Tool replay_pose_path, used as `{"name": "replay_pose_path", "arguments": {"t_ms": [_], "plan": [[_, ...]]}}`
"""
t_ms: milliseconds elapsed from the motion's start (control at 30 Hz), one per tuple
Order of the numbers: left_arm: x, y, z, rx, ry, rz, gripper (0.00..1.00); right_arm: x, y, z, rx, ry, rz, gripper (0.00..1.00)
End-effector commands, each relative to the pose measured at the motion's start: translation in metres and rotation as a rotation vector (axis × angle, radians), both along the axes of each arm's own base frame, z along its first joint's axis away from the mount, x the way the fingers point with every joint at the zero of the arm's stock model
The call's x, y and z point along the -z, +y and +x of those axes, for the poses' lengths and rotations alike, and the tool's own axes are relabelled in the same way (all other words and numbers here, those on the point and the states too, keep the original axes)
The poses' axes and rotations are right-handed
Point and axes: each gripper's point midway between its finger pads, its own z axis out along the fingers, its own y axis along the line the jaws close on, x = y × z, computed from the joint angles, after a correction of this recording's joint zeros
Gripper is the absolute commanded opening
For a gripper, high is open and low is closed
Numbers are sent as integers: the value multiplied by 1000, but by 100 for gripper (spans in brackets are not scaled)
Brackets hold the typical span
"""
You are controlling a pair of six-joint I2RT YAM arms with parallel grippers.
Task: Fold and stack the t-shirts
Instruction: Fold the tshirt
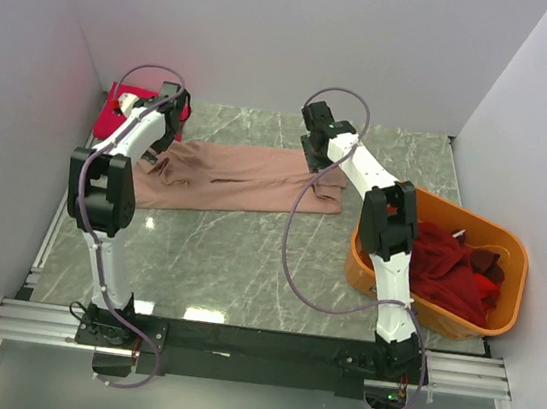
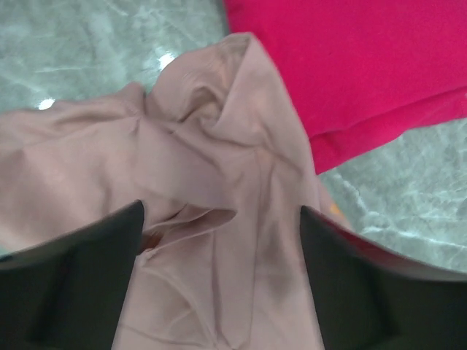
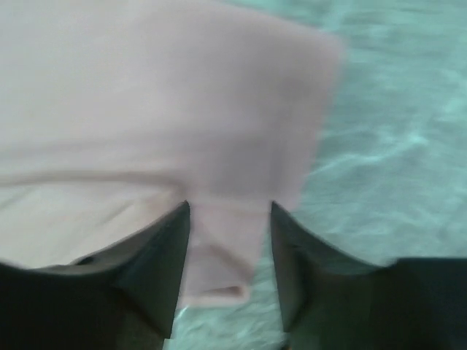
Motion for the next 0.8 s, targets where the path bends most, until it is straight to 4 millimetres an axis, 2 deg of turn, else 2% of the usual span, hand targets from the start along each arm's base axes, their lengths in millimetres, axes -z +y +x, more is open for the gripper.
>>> {"name": "replay_pose_path", "arguments": {"t_ms": [0, 33, 100, 133, 167, 200, 233, 267, 300, 367, 467, 600, 667, 700, 767], "plan": [[-31, 2, 10, 20, -41, 18, 95, -34, -40, 29, 100, -150, -177, 57], [-46, 0, 13, 32, -94, 13, 99, -46, -42, 29, 116, -183, -176, 62], [-49, -9, 7, 77, -102, 7, 99, -51, -38, 27, 123, -196, -132, 64], [-64, -12, 5, 88, -148, 1, 99, -63, -34, 23, 115, -207, -96, 65], [-66, -19, 0, 111, -150, -7, 99, -64, -28, 17, 99, -192, -49, 65], [-56, -20, -10, 120, -124, -9, 100, -67, -24, 5, 75, -173, -10, 65], [-64, -24, -17, 131, -143, -17, 99, -64, -7, -5, 21, -140, 64, 67], [-63, -30, -21, 148, -151, -24, 99, -64, -1, -13, -1, -125, 95, 68], [-53, -33, -33, 164, -131, -33, 99, -61, 2, -26, -29, -107, 118, 69], [-46, -40, -41, 190, -127, -48, 99, -54, 18, -42, -83, -79, 155, 70], [-25, -41, -53, 197, -101, -56, 99, -38, 21, -53, -97, -53, 104, 70], [-5, -40, -54, 198, -43, -48, 100, -13, 14, -53, -79, -7, 0, 70], [-1, -40, -51, 200, -31, -42, 99, -6, 15, -50, -88, 2, -11, 70], [8, -40, -52, 196, -3, -40, 99, 1, 14, -50, -88, 16, -21, 70], [13, -40, -49, 193, 11, -39, 99, 4, 13, -46, -88, 15, -38, 70]]}}
